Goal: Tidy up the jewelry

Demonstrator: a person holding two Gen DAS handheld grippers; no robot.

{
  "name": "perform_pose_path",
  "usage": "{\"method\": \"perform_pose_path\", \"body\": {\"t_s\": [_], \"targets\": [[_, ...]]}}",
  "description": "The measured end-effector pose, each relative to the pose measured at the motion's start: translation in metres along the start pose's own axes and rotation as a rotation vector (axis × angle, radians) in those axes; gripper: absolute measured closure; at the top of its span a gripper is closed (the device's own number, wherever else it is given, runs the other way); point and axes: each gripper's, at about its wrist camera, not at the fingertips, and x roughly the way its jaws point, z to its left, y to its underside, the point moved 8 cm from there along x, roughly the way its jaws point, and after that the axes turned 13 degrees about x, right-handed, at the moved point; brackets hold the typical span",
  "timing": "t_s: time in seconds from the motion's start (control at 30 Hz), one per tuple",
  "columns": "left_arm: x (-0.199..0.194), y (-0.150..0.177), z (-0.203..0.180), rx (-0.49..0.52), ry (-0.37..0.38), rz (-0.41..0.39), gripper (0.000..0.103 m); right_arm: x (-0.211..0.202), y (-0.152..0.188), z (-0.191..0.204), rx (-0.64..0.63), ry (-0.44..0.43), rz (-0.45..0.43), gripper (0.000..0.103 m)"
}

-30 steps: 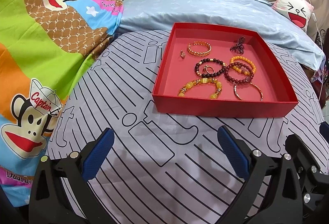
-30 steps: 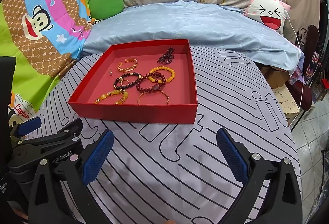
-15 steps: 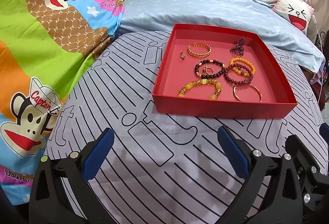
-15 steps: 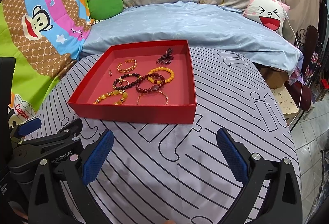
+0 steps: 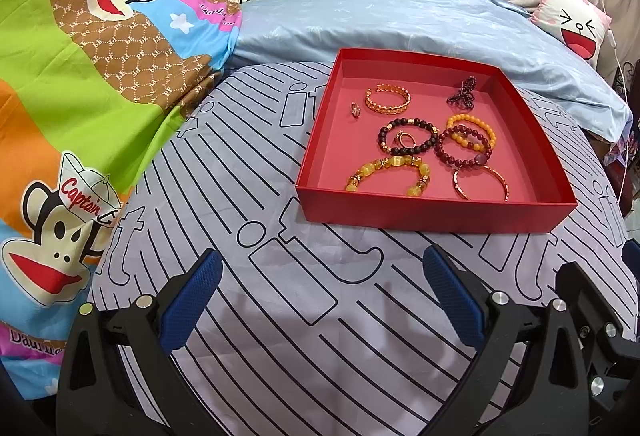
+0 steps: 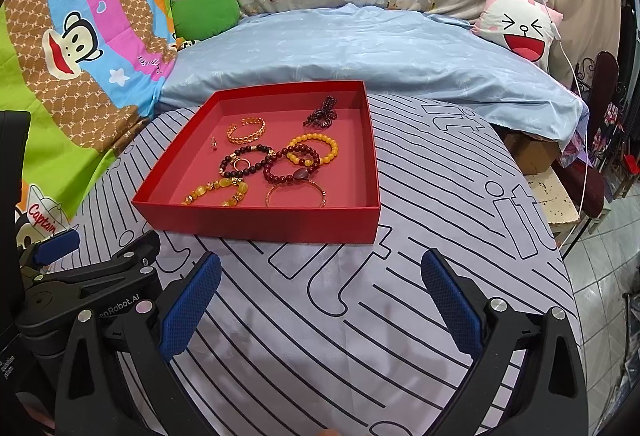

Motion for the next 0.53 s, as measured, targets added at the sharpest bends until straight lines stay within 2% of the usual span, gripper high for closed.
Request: {"method": "perform_pose_path", "body": {"t_s": [0.53], "targets": [[-0.003, -0.0048, -0.0018, 0.012, -0.005, -0.016, 0.007, -0.0008, -0.0031, -0.0027, 0.002, 0.003, -0.003, 0.006]]}}
